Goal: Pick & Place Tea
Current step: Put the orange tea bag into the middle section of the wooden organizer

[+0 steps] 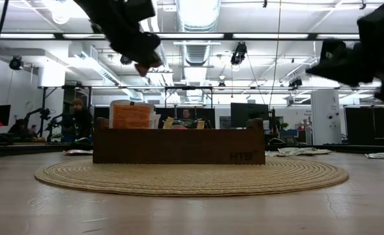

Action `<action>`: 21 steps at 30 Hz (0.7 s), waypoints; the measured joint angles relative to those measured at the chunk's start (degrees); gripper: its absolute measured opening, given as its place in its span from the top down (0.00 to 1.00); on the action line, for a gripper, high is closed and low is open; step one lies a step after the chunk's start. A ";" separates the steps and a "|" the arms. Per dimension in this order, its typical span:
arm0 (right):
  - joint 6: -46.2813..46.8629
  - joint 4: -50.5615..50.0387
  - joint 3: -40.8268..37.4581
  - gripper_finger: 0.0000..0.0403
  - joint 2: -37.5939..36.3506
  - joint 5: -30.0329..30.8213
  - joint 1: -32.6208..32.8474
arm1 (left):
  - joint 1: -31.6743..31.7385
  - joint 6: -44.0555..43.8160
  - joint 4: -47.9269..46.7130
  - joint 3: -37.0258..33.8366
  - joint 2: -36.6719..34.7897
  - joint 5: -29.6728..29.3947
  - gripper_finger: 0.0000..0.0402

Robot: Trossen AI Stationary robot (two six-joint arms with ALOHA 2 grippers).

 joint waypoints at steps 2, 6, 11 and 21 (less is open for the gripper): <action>6.56 6.34 0.00 0.98 -0.02 0.34 0.00 | 0.00 2.08 3.24 1.26 1.51 -0.88 1.00; 29.22 18.99 0.02 0.98 -0.09 8.07 0.00 | 0.00 8.42 10.77 4.23 4.95 -2.75 1.00; 41.46 22.26 0.04 0.98 -0.05 18.86 0.00 | -0.28 22.16 22.04 7.91 8.86 -3.06 1.00; 33.45 22.48 0.04 0.98 2.10 23.22 -0.02 | -0.43 31.09 24.17 15.81 13.25 -3.77 1.00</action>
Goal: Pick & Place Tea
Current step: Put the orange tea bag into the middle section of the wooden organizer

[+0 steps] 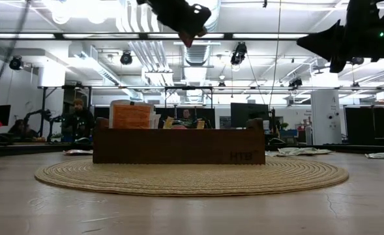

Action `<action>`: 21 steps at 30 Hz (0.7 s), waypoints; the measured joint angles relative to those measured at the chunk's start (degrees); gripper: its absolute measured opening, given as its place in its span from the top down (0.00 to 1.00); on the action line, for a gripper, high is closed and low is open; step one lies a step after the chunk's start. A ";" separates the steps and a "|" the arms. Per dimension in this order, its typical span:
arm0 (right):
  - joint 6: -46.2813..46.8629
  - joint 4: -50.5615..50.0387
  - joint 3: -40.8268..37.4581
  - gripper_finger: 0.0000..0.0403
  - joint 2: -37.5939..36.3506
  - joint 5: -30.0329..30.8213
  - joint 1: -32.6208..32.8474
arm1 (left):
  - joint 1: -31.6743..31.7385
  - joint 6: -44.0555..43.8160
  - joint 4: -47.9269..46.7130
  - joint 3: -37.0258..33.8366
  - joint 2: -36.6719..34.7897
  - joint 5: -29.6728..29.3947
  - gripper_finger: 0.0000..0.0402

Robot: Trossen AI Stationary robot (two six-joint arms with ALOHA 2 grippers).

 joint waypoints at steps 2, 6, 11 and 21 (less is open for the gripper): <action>-4.03 0.34 0.00 0.98 0.80 0.35 -0.03 | 0.00 0.26 -0.08 0.73 0.53 0.26 1.00; -4.58 0.00 0.95 0.95 2.66 0.35 -0.37 | 0.17 2.30 2.08 1.43 1.47 0.84 1.00; -2.80 0.05 4.14 0.78 7.20 0.31 -0.57 | 0.17 3.46 4.80 2.63 3.07 5.71 1.00; 2.78 0.04 14.58 0.30 20.92 0.15 -0.88 | 0.26 9.99 4.91 9.68 9.25 7.63 1.00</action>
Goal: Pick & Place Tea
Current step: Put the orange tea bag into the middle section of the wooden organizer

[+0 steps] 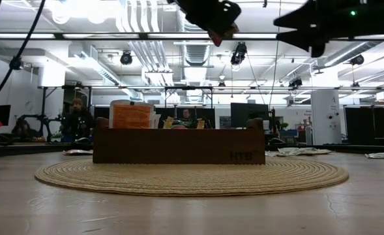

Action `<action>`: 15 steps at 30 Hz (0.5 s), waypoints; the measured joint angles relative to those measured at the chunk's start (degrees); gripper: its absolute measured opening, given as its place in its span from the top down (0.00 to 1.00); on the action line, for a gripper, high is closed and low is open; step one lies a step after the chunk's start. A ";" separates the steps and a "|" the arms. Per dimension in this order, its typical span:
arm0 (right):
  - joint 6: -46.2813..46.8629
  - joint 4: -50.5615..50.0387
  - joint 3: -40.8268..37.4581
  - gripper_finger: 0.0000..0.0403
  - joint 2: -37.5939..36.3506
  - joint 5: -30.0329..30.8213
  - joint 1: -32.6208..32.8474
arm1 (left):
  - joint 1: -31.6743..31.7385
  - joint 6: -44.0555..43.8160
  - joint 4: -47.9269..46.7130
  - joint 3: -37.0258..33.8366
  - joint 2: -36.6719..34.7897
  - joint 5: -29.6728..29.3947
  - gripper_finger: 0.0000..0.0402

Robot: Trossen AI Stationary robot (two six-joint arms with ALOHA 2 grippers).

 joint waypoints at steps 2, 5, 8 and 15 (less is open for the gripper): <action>0.19 -0.09 2.13 0.24 3.14 0.02 0.00 | 0.00 1.50 -0.01 1.56 1.39 -0.02 1.00; 0.22 -0.06 5.43 0.19 7.82 0.02 0.00 | -0.02 3.45 0.01 3.46 3.23 0.03 1.00; 0.57 -0.12 8.40 0.18 12.60 -0.01 0.00 | 0.00 4.41 -0.07 4.38 4.17 0.05 1.00; 1.70 -0.31 12.77 0.24 20.73 -0.04 0.00 | 0.15 4.25 -0.06 4.08 4.19 0.48 1.00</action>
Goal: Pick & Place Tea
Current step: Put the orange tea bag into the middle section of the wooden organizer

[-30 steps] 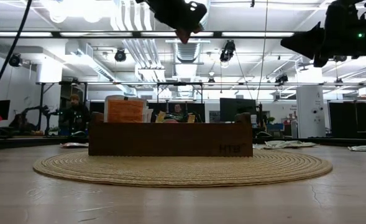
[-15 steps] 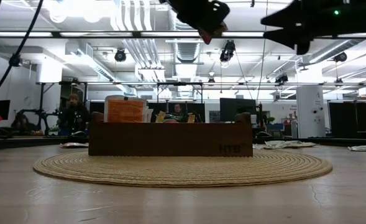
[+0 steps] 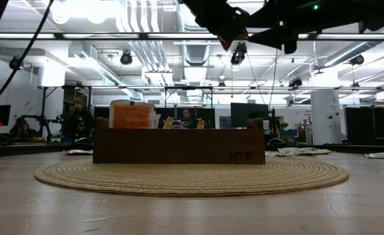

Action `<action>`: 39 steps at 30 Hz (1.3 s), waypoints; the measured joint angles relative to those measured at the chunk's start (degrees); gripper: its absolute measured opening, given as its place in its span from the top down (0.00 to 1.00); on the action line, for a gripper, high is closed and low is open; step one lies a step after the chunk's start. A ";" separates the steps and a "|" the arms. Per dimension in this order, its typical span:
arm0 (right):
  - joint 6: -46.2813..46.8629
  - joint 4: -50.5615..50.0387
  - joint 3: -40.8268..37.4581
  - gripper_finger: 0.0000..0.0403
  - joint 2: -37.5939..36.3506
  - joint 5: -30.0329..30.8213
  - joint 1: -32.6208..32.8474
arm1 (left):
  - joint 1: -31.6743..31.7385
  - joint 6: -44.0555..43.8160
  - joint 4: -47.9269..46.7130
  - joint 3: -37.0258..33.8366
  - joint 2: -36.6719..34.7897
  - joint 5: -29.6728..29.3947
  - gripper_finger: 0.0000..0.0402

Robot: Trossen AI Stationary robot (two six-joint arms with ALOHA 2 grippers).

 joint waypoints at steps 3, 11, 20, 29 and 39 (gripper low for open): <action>-0.24 0.07 1.71 0.30 2.85 -0.20 0.00 | 0.00 -0.15 0.00 0.00 -0.07 0.65 1.00; -2.19 0.11 3.69 0.67 6.80 -0.71 0.04 | 0.13 -0.19 -1.42 -0.24 -0.09 -0.44 1.00; -4.76 -1.31 3.45 0.97 7.32 -0.68 0.04 | 0.24 0.02 -5.99 -0.33 -0.17 0.17 1.00; -5.04 -1.52 3.41 0.98 7.89 -0.18 -0.04 | 0.63 3.83 -8.61 -0.33 -0.63 -3.07 0.78; -6.84 -6.42 4.00 0.98 7.83 -0.91 0.00 | -0.84 2.22 -13.17 -0.37 -1.36 -28.91 0.58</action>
